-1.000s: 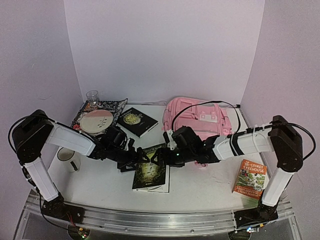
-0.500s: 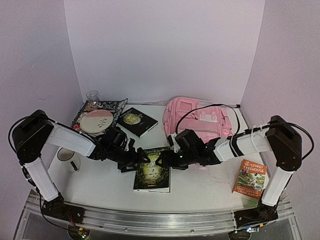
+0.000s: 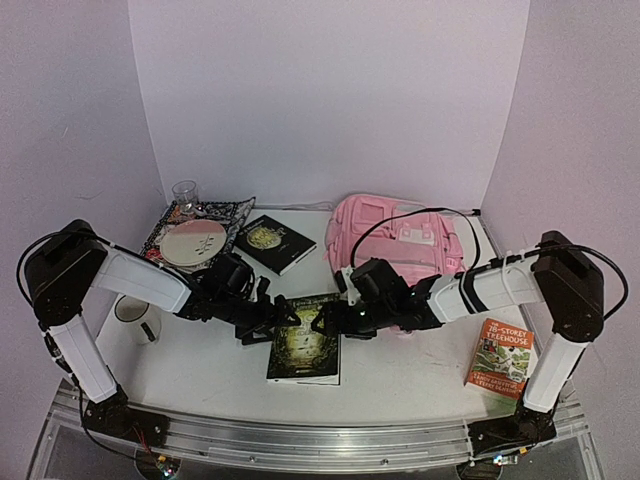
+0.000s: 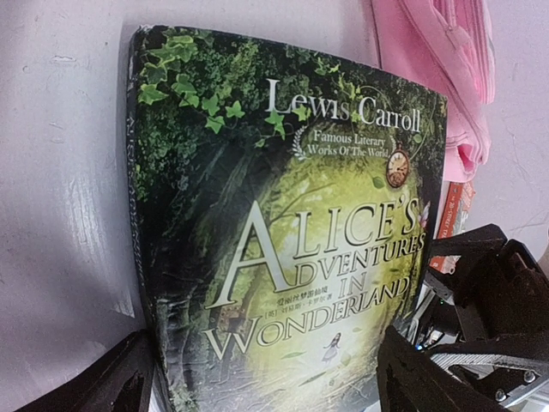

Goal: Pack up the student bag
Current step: Grab the book from the center of the board.

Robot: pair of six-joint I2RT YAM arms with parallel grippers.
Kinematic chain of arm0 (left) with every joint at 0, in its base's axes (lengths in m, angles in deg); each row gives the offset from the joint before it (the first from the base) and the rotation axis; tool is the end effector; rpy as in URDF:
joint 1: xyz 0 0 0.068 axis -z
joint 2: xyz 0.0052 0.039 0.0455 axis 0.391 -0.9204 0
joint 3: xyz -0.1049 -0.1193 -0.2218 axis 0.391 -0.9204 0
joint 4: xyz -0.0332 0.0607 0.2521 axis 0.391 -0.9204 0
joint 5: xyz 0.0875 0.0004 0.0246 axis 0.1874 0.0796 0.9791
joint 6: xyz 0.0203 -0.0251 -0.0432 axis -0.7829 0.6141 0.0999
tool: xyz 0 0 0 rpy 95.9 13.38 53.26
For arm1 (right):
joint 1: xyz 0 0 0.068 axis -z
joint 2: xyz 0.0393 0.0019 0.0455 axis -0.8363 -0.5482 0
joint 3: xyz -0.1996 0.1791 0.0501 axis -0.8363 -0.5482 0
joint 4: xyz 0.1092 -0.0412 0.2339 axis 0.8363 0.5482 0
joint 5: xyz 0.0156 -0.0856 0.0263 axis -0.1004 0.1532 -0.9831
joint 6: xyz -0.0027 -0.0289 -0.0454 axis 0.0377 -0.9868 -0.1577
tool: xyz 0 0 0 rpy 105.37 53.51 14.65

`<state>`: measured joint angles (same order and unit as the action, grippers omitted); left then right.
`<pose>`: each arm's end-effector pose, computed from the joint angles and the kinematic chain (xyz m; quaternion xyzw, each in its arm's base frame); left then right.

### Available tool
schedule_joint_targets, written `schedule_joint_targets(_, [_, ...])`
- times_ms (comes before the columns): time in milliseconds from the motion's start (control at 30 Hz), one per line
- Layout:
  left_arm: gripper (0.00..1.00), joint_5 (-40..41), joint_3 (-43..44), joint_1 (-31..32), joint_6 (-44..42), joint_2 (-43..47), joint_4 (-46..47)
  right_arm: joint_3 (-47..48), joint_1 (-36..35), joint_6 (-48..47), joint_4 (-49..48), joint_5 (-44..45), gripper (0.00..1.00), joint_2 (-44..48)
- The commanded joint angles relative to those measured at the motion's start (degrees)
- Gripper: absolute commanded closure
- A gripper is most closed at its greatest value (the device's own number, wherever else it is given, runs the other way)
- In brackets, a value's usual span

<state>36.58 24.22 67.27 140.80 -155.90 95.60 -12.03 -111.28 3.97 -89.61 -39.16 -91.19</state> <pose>0.2224 -0.2368 0.1330 -0.0027 0.9156 -0.3932 0.0835 0.2169 0.3135 0.1817 -0.1106 0.8308 0.4537 0.3028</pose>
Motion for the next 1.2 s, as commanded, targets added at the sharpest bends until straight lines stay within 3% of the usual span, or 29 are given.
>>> schedule_joint_targets(0, [0.08, -0.31, -1.93, 1.06, 0.07, -1.27, -3.87, 1.78, -0.24, -0.36, -1.9, -2.88, 0.35, 2.77])
schedule_joint_targets(167, [0.08, 1.38, -2.39, 1.02, 0.33, 0.48, -3.79, 1.01, 0.19, 0.88, -4.37, -3.81, 0.48, 3.42])
schedule_joint_targets(333, [0.08, 3.21, -2.94, 1.01, 0.78, 2.22, -3.17, -1.38, 1.87, 3.17, -7.77, -6.16, 0.8, 3.82])
schedule_joint_targets(567, [0.02, 6.61, -5.93, 0.69, 2.66, 6.79, -0.42, -6.03, 3.84, 6.55, -16.39, -9.9, 0.99, 5.27])
schedule_joint_targets(933, [0.01, 10.19, -10.73, 0.4, 6.27, 16.07, 5.85, -13.07, 5.93, 14.09, -33.8, -9.42, 1.0, 11.85])
schedule_joint_targets(1167, [0.01, 8.03, -16.12, 0.42, 11.85, 18.63, 18.0, -15.53, 6.31, 18.78, -45.05, -5.78, 1.0, 14.91])
